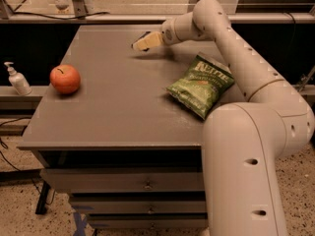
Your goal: Pick rxbar blueberry
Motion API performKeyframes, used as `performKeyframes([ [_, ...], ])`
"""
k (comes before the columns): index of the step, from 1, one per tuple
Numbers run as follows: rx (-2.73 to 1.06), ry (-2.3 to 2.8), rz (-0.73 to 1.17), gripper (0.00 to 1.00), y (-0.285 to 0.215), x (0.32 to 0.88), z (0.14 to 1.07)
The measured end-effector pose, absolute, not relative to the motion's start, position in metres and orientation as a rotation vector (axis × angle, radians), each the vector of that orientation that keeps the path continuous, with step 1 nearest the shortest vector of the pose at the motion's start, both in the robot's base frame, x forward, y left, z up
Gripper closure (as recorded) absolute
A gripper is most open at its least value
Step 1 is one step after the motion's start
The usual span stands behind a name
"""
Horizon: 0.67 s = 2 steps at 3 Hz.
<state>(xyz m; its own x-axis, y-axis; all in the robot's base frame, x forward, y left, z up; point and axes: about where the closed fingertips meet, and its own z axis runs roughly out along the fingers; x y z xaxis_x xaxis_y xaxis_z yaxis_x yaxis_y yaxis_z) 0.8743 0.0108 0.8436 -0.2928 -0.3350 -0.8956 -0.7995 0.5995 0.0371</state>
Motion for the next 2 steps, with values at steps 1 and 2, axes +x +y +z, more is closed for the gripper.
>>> performKeyframes([
  [1,-0.928,1.907,0.597,0.18,0.0100,0.8769,0.8324],
  [2,-0.951,1.911,0.604,0.42,0.0170,0.8785,0.8257],
])
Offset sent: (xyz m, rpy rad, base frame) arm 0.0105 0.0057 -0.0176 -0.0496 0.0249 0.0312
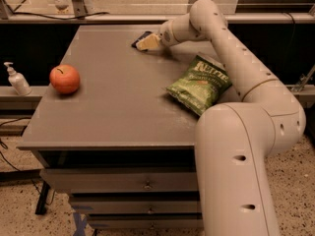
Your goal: Pick rxbar blueberry
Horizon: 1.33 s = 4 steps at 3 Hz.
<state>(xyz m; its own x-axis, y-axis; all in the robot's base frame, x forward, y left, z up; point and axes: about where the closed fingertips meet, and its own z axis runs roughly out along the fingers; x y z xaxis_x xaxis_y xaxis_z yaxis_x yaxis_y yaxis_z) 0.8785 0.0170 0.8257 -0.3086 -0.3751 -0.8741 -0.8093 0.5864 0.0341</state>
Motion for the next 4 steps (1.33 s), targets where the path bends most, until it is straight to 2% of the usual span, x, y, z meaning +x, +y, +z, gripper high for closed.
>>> performKeyframes([
  [2,-0.968,1.912,0.607,0.87,0.0210,0.8783,0.8245],
  [3,-0.968,1.912,0.607,1.00,0.0210,0.8782,0.8252],
  [4,-0.968,1.912,0.607,1.00,0.0210,0.8782,0.8252],
])
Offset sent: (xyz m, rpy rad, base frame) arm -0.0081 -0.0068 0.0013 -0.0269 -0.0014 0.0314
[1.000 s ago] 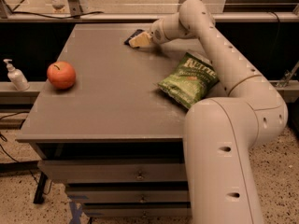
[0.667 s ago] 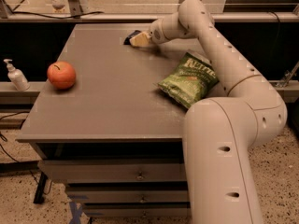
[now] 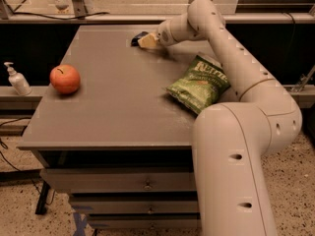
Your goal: Pick rxbar blueberry
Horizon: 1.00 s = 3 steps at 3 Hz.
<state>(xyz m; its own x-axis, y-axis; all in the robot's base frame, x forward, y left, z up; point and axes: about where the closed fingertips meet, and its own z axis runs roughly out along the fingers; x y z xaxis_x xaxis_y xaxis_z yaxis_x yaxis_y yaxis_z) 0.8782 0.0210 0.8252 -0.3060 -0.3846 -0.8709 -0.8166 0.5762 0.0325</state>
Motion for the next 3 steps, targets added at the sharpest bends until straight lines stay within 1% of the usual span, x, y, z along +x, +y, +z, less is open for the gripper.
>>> performKeyframes([
  [3,-0.968,1.911,0.607,1.00,0.0211,0.8781,0.8260],
])
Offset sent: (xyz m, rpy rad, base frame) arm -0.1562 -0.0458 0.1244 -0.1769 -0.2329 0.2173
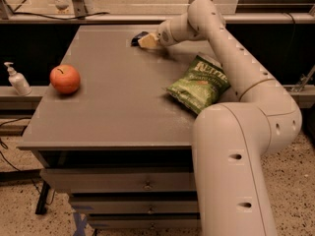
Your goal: Pick rxbar blueberry
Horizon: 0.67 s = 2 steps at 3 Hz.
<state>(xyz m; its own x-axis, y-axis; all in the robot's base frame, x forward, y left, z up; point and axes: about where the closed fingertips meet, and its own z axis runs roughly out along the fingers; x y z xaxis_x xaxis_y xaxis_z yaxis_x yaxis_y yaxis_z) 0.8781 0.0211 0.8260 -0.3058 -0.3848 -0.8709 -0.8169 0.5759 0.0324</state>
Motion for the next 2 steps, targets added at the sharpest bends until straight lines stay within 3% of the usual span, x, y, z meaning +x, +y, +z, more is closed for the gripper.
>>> performKeyframes([
  [1,-0.968,1.912,0.607,0.83,0.0212,0.8781,0.8272],
  [2,-0.969,1.912,0.608,0.59,0.0213,0.8781,0.8273],
])
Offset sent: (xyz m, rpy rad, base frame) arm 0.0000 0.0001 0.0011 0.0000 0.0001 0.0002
